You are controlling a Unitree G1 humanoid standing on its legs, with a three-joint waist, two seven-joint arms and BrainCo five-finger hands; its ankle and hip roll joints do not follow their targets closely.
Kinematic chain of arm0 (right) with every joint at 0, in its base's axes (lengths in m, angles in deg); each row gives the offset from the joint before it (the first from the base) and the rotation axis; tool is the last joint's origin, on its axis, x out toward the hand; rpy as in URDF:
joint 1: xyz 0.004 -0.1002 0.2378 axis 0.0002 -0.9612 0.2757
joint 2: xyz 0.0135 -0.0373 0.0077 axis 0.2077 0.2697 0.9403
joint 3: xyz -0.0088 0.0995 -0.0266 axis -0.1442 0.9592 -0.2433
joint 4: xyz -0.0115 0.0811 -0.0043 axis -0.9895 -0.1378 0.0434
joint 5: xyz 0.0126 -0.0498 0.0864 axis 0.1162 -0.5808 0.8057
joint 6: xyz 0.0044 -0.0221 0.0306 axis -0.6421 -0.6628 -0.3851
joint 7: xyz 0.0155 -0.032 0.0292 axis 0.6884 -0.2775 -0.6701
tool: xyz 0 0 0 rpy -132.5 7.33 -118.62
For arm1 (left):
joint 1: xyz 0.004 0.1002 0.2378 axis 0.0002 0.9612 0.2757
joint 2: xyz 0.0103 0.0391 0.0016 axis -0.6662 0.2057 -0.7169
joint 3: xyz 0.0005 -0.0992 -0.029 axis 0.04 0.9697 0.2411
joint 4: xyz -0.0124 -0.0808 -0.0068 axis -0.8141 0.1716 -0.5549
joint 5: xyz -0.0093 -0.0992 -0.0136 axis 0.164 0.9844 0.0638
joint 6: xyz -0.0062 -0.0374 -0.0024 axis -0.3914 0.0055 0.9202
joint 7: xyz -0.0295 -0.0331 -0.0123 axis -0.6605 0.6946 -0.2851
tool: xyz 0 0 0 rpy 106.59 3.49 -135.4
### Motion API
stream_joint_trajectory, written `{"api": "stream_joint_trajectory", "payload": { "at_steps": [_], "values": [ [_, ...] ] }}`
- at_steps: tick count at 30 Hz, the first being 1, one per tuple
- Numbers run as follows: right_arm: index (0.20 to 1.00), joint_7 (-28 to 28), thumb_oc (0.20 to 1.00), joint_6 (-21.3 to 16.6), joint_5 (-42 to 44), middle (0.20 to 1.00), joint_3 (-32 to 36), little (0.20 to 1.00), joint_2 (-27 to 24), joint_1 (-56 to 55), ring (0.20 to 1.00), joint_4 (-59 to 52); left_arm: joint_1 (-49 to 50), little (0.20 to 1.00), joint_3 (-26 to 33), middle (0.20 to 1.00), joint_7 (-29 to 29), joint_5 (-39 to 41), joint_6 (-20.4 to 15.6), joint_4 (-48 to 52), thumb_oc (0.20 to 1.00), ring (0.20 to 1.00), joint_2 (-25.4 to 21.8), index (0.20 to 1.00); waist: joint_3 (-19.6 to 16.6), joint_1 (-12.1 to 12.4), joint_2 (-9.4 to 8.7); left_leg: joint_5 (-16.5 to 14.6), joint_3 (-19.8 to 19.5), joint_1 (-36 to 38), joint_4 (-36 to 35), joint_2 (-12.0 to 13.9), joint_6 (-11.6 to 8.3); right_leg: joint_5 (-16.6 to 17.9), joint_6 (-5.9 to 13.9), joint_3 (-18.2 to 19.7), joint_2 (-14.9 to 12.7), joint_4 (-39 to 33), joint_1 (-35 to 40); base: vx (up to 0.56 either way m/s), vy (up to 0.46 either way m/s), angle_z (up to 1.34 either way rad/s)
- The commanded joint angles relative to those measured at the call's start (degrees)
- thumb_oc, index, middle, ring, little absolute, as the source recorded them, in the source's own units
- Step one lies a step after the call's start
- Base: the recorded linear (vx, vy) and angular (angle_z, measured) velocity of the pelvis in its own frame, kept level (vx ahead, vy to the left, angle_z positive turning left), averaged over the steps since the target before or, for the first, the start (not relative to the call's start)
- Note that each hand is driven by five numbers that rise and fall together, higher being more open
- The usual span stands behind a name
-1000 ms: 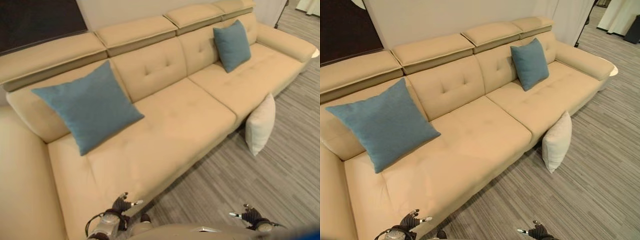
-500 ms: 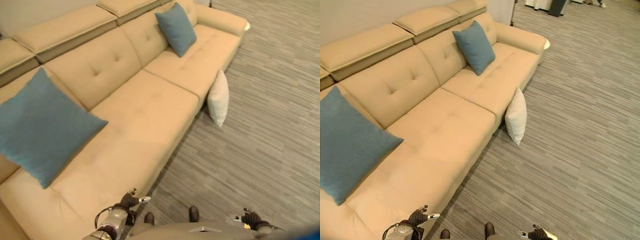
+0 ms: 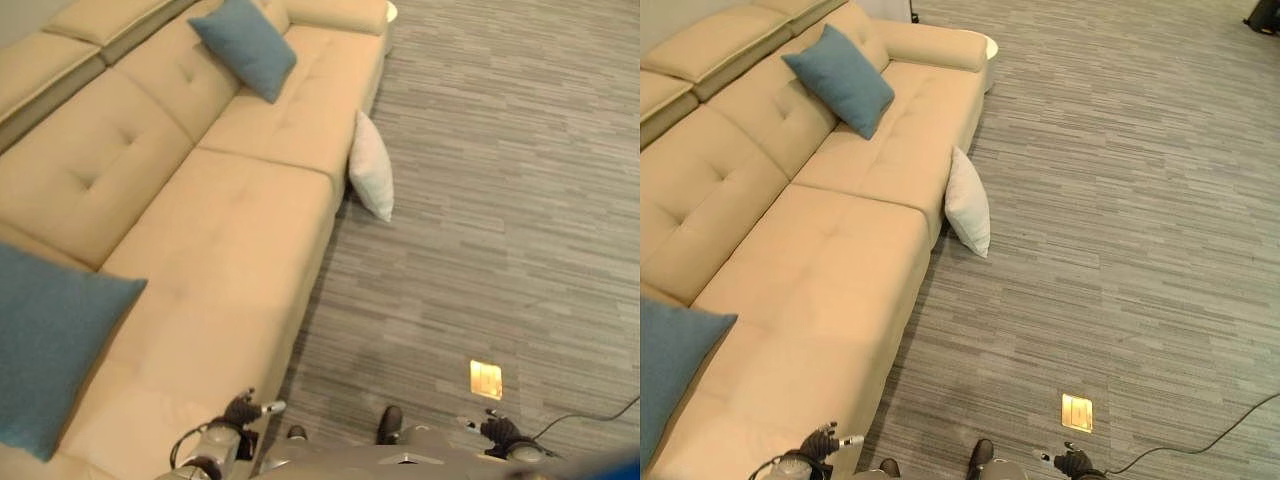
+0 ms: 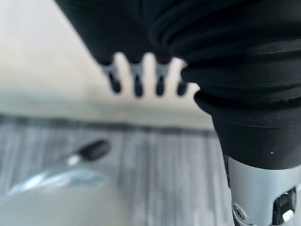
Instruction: Pick up all the scattered cushions and arrange them neatly on the sofa.
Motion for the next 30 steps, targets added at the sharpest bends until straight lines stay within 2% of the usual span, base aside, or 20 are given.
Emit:
{"api": "stream_joint_trajectory", "payload": {
  "at_steps": [1,3,4,5,7,9,11,15,18,19,21,22,23,24,25,26,27,28,29,30],
  "values": [
    [1.000,-0.2,1.000,-1.7,2.6,1.000,-1.3,1.000,-1.9,2.7,1.000,1.5,-3.8,1.000,-1.4,1.000,0.0,-0.4,-0.9,0.7,1.000,1.000,1.2,1.000,0.6,0.6,-1.92,-1.2,-4.2,-4.4,8.6,-2.9,-2.31,-0.3,5.33,3.1,-0.2,0.9,1.7,0.05,-0.206,-0.15],
    [1.000,-0.2,1.000,-1.7,2.5,1.000,-1.7,1.000,-2.2,2.5,1.000,1.2,-4.2,1.000,-2.1,1.000,0.1,0.4,-1.0,1.1,1.000,1.000,1.6,1.000,1.5,1.3,-2.26,0.2,-7.0,-6.7,12.3,-3.8,-2.47,-0.4,4.77,4.2,0.2,0.5,2.5,0.07,-0.185,-0.29],
    [1.000,-0.1,1.000,-1.7,1.9,1.000,-2.5,1.000,-2.3,2.7,1.000,1.1,-4.3,1.000,-2.8,1.000,0.3,0.3,-1.2,1.4,1.000,1.000,1.8,1.000,1.9,2.3,-2.58,-0.6,-10.6,-9.8,11.5,-7.2,-1.98,-0.5,4.87,5.6,0.6,-0.2,2.9,0.09,-0.162,-0.47],
    [1.000,-0.1,1.000,-1.6,1.8,1.000,-2.8,1.000,-2.4,3.0,1.000,1.1,-4.2,1.000,-3.1,1.000,0.4,0.4,-1.3,1.7,1.000,1.000,2.0,1.000,1.8,2.6,-2.71,-1.3,-11.3,-11.1,9.3,-8.4,-1.49,-0.5,5.10,6.2,0.7,-0.6,3.1,0.12,-0.134,-0.32],
    [1.000,-0.1,1.000,-1.8,1.8,1.000,-3.0,1.000,-2.5,3.0,1.000,1.1,-4.0,1.000,-3.0,1.000,0.5,0.5,-1.3,1.8,1.000,1.000,2.1,1.000,1.8,3.1,-2.66,0.0,-11.1,-11.7,6.1,-8.5,-1.31,-0.8,5.39,7.0,1.4,-1.2,4.0,0.14,-0.060,-0.40],
    [1.000,-0.4,1.000,-2.0,2.2,1.000,-3.0,1.000,-2.7,3.1,1.000,1.0,-4.0,1.000,-3.0,1.000,0.7,0.4,-1.3,1.5,1.000,1.000,2.3,1.000,1.8,3.7,-2.19,3.9,-11.5,-13.6,1.4,-9.3,-1.72,-1.2,5.40,8.1,2.6,-1.9,5.3,0.18,-0.050,-0.46],
    [1.000,-0.5,1.000,-2.1,1.9,1.000,-3.4,1.000,-2.8,3.1,1.000,0.9,-3.8,1.000,-3.0,1.000,0.8,0.2,-1.3,1.3,1.000,1.000,2.4,1.000,1.8,4.4,-1.81,6.3,-12.2,-14.9,-0.7,-9.7,-2.05,-1.7,5.35,9.3,3.6,-2.3,6.5,0.16,-0.031,-0.24],
    [1.000,-0.3,1.000,-2.1,1.4,1.000,-3.8,1.000,-2.7,3.4,1.000,0.6,-3.1,1.000,-2.1,1.000,1.0,0.5,-1.4,0.9,1.000,1.000,2.4,1.000,1.5,5.2,-1.59,5.9,-13.7,-13.9,-1.2,-10.4,-1.68,-3.3,5.29,11.6,4.1,-1.7,8.0,0.20,0.018,-0.47],
    [1.000,0.0,1.000,-2.0,0.2,1.000,-4.0,1.000,-2.6,3.5,1.000,0.6,-2.3,1.000,-1.6,1.000,1.0,0.5,-1.2,0.2,1.000,1.000,2.6,1.000,0.0,5.7,-1.09,4.5,-13.4,-11.1,-2.2,-10.6,-0.36,-4.8,6.32,12.3,2.7,2.2,8.5,0.30,0.120,-0.73],
    [1.000,0.2,1.000,-1.9,-0.7,1.000,-4.2,1.000,-2.6,3.9,1.000,0.4,-2.3,1.000,-1.5,1.000,1.1,0.7,-1.2,0.5,1.000,1.000,2.4,1.000,-0.2,6.3,-0.77,3.3,-12.3,-8.7,-2.9,-10.8,1.24,-3.2,8.29,11.4,0.5,10.5,6.1,0.31,0.151,-0.41],
    [1.000,0.1,1.000,-2.0,-0.7,1.000,-4.6,1.000,-2.4,5.1,1.000,-0.4,-3.0,1.000,-1.9,1.000,1.2,1.0,-1.4,1.0,1.000,1.000,1.9,1.000,0.8,5.9,-0.29,2.6,-11.9,-6.8,-3.2,-10.4,2.45,1.4,10.72,11.1,-1.0,20.2,1.0,0.23,0.088,-0.83],
    [1.000,-0.2,1.000,-2.0,-0.7,1.000,-4.9,1.000,-2.2,6.0,1.000,-0.8,-4.1,1.000,-2.6,1.000,1.4,1.3,-1.3,1.4,1.000,1.000,1.5,1.000,1.5,5.2,0.34,1.5,-11.9,-4.8,-3.3,-10.1,3.07,2.9,10.89,8.7,-3.0,23.8,-2.0,0.16,0.022,-0.58],
    [1.000,-0.2,1.000,-2.0,-0.7,1.000,-4.9,1.000,-2.2,6.0,1.000,-0.8,-4.1,1.000,-2.6,1.000,1.4,1.3,-1.3,1.4,1.000,1.000,1.5,1.000,1.6,5.1,0.30,1.5,-11.9,-4.8,-3.3,-10.1,3.07,2.8,10.90,8.6,-3.1,24.0,-2.0,0.17,0.009,-0.23],
    [1.000,-0.4,1.000,-2.0,-0.9,1.000,-5.1,1.000,-2.2,6.3,1.000,-1.1,-4.4,1.000,-2.9,1.000,1.6,1.2,-1.4,1.4,1.000,1.000,1.4,1.000,1.4,5.1,0.75,1.0,-11.7,-3.8,-3.9,-9.7,3.04,2.4,10.18,6.3,-4.5,22.9,-3.0,0.13,-0.025,0.25],
    [1.000,-0.5,1.000,-2.1,-1.1,1.000,-5.2,1.000,-2.3,6.4,1.000,-1.1,-4.7,1.000,-2.8,1.000,1.7,1.2,-1.5,1.4,1.000,1.000,1.3,1.000,1.3,5.1,0.96,0.7,-11.8,-3.0,-4.5,-9.6,2.90,1.7,9.56,4.5,-5.4,20.7,-3.5,0.26,-0.101,0.23],
    [1.000,-0.6,1.000,-2.3,-1.2,1.000,-5.4,1.000,-2.4,7.0,1.000,-1.5,-5.0,1.000,-2.6,1.000,1.9,1.5,-1.7,1.3,1.000,1.000,1.1,1.000,1.1,4.7,1.42,0.1,-12.0,-1.3,-5.9,-8.9,2.35,1.1,8.49,2.3,-6.0,15.3,-4.3,0.20,-0.099,0.07],
    [1.000,-0.6,1.000,-2.3,-1.2,1.000,-5.5,1.000,-2.4,7.0,1.000,-1.5,-5.0,1.000,-2.5,1.000,1.9,1.5,-1.7,1.3,1.000,1.000,1.1,1.000,1.2,4.7,1.48,0.1,-12.0,-1.2,-6.0,-8.8,2.32,1.1,8.47,2.3,-6.0,15.2,-4.1,0.20,-0.120,-0.06],
    [1.000,-0.6,1.000,-2.3,-1.2,1.000,-5.5,1.000,-2.4,7.1,1.000,-1.6,-5.0,1.000,-2.4,1.000,1.9,1.4,-1.7,1.3,1.000,1.000,1.0,1.000,1.0,4.6,1.48,-0.2,-12.0,-0.5,-6.6,-8.7,2.22,1.8,8.45,1.8,-6.2,12.6,-4.7,0.23,-0.154,-0.15],
    [1.000,-0.8,1.000,-2.4,-1.0,1.000,-5.4,1.000,-2.2,7.4,1.000,-1.9,-5.0,1.000,-2.1,1.000,1.9,1.0,-1.7,1.0,1.000,1.000,1.1,1.000,0.6,3.9,1.12,-0.7,-12.1,1.0,-7.6,-8.7,1.76,4.1,9.04,1.6,-6.2,7.5,-6.2,0.23,-0.154,-0.09],
    [1.000,-0.8,1.000,-2.4,-1.0,1.000,-5.4,1.000,-2.2,7.4,1.000,-1.9,-5.0,1.000,-2.1,1.000,1.9,1.0,-1.7,1.0,1.000,1.000,1.1,1.000,0.7,4.0,1.21,-0.7,-12.1,1.1,-7.7,-8.6,1.72,4.1,9.03,1.6,-6.0,7.3,-6.0,0.32,-0.228,-0.11]
  ]
}}
